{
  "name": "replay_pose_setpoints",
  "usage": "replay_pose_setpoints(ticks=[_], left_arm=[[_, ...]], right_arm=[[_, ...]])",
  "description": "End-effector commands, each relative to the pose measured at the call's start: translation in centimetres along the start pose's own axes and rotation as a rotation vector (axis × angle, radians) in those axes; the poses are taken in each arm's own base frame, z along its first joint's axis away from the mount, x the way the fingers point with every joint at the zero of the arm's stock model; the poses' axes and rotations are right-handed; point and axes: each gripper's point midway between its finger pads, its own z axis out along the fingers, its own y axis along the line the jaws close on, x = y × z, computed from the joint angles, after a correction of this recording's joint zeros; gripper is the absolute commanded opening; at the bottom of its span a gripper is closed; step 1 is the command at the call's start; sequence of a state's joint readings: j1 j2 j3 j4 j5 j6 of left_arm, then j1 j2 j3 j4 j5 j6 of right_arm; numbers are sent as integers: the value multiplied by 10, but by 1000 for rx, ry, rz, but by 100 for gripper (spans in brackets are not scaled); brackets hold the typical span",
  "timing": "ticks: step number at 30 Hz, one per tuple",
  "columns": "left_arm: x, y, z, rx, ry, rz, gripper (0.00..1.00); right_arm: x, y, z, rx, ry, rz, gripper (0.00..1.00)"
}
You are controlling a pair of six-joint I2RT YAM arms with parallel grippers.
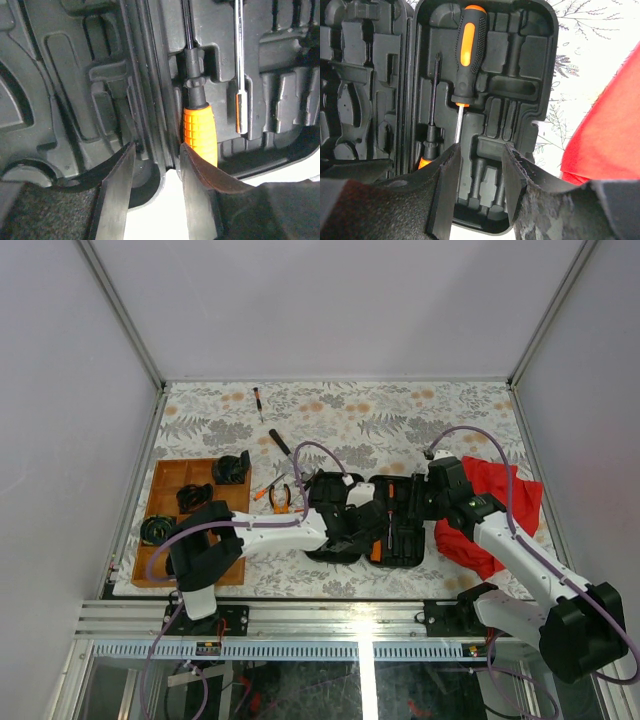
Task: Sort the tools into containers
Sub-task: Adjust the screwdriver in the storage box.
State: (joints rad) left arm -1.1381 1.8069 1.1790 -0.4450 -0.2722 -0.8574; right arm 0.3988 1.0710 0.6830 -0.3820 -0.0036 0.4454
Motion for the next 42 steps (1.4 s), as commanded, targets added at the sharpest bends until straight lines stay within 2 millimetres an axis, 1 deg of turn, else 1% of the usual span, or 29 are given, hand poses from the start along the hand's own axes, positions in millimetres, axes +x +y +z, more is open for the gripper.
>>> replay_pose_setpoints(ticks=[1, 5, 11, 14, 17, 19, 21, 24, 27, 30, 33, 38, 42], left_arm=[[13, 17, -2, -28, 32, 43, 39], [22, 28, -6, -39, 57, 75, 39], [27, 44, -25, -50, 63, 114, 33], [29, 51, -36, -32, 60, 126, 33], [27, 51, -44, -7, 48, 132, 35], [20, 46, -51, 15, 27, 125, 37], [10, 36, -59, 52, -2, 116, 38], [-8, 17, -70, 117, -59, 102, 40], [-24, -4, -73, 181, -104, 93, 40], [-32, -20, -71, 225, -124, 79, 40], [-34, -30, -62, 244, -130, 49, 40], [-33, -40, -47, 252, -115, 20, 35], [-34, -44, -43, 272, -130, 8, 32]], right_arm=[[-8, 7, 0, -32, -21, 14, 45], [-9, 7, -1, -32, -22, 16, 45], [-6, 10, -4, -48, -14, 30, 45], [-6, 13, -6, -67, -14, 28, 45], [-5, 20, -8, -104, -9, 23, 45], [-5, 24, -8, -126, -10, 31, 45], [-6, 27, -9, -142, -12, 46, 45], [-9, 30, -6, -149, -19, 80, 45], [-16, 33, 0, -144, -34, 123, 43], [-25, 30, 6, -106, -40, 148, 42], [-35, 27, 11, -64, -51, 162, 41], [-45, 25, 21, -21, -36, 159, 41], [-47, 26, 34, -2, -8, 168, 41]])
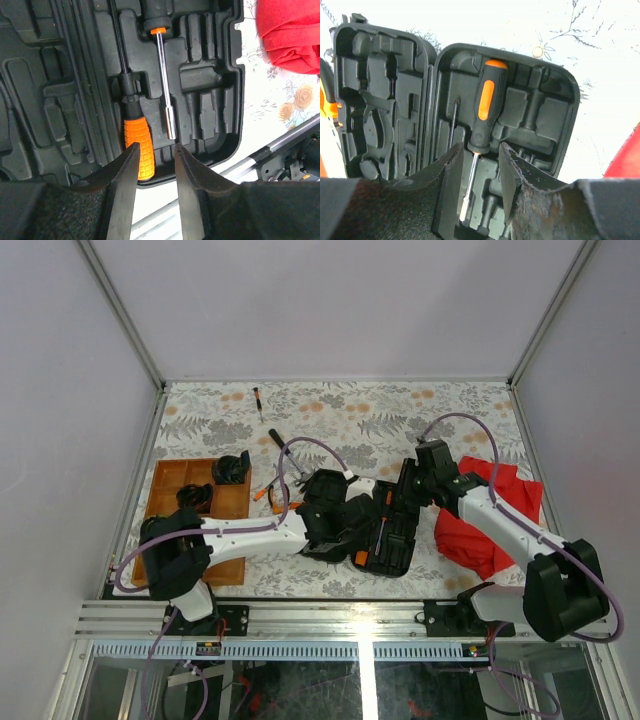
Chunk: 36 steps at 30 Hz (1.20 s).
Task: Sort the tools into containers
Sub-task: Adjust the screwdriver in the storage box.
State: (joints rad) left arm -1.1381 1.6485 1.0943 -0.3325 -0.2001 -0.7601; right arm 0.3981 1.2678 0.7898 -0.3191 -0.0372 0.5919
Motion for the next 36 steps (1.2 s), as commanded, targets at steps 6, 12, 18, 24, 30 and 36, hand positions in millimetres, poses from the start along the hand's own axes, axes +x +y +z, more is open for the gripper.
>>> replay_pose_setpoints(ticks=[6, 12, 18, 24, 30, 36], left_arm=[[-29, -24, -6, 112, -126, -45, 31], [-61, -11, -48, 145, -336, -82, 37], [-85, 2, -75, 226, -445, -123, 48], [-98, 12, -91, 412, -462, -212, 68], [-106, 21, -93, 327, -455, -199, 61], [-116, 34, -96, 241, -491, -232, 45]], right_arm=[[-27, 10, 18, 45, 23, 6, 40], [-28, 11, 23, 54, 43, 4, 40], [-25, 9, 29, 69, 70, 0, 40], [-20, 7, 39, 86, 112, -6, 39], [-16, 4, 45, 103, 139, -12, 38], [-14, 2, 49, 112, 158, -14, 38]])
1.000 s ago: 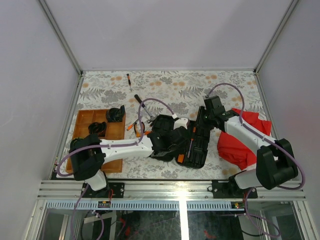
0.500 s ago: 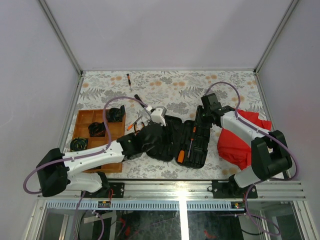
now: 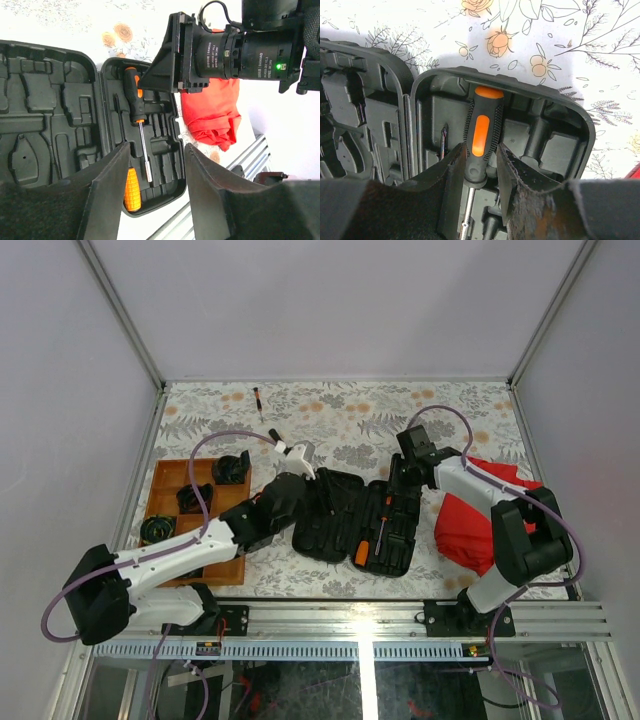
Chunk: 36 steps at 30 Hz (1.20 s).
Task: Sort the tools into containers
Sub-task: Adjust the screwdriver in the storage box.
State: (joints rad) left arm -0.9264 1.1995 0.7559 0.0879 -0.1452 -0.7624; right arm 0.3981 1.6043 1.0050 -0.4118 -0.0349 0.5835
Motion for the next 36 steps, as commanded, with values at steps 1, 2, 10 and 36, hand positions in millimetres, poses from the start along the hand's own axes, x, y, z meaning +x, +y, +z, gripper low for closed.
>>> replay_pose_setpoints(ticks=[1, 2, 10, 36], left_arm=[[-21, -1, -4, -35, -69, 3, 43], [-23, -1, -4, -37, -67, 15, 42], [-41, 2, -17, -67, -137, 39, 35], [10, 14, 1, -158, 37, 46, 24]], right_arm=[[-12, 5, -2, -4, -17, -12, 38], [-13, 5, -1, -5, -15, -13, 38], [-9, 6, 0, -6, 4, -14, 36], [-1, 18, -1, -6, 8, -31, 35]])
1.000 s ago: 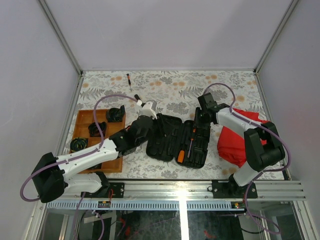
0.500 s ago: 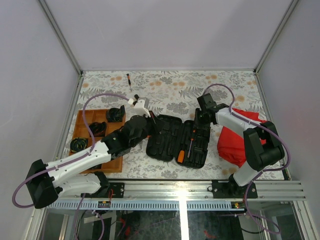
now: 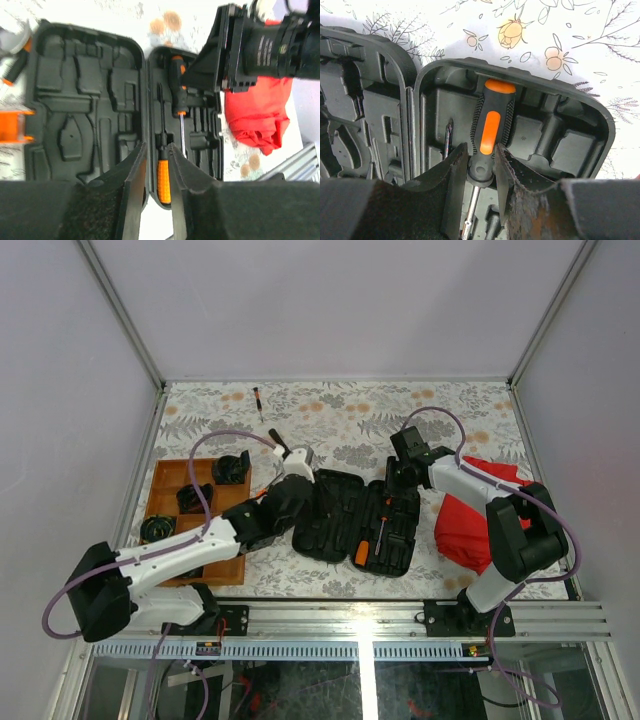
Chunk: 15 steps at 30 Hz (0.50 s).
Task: Sort the tools into containers
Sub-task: Adjust the screwdriver in the storage box.
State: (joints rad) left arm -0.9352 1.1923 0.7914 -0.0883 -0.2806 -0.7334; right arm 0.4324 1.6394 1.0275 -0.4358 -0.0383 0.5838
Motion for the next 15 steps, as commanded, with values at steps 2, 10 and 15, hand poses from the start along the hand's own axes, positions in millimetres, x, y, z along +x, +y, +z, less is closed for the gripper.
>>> replay_pose_setpoints(ticks=[2, 10, 15], left_arm=[[21, -27, 11, 9, 72, 3, 25], [72, -42, 40, -55, 223, 48, 25], [104, -51, 55, -55, 309, 83, 24]], right_arm=[[-10, 6, -3, 5, -27, -3, 35], [-6, -4, 1, 51, -19, -9, 34], [5, -15, 13, 97, 28, -19, 30]])
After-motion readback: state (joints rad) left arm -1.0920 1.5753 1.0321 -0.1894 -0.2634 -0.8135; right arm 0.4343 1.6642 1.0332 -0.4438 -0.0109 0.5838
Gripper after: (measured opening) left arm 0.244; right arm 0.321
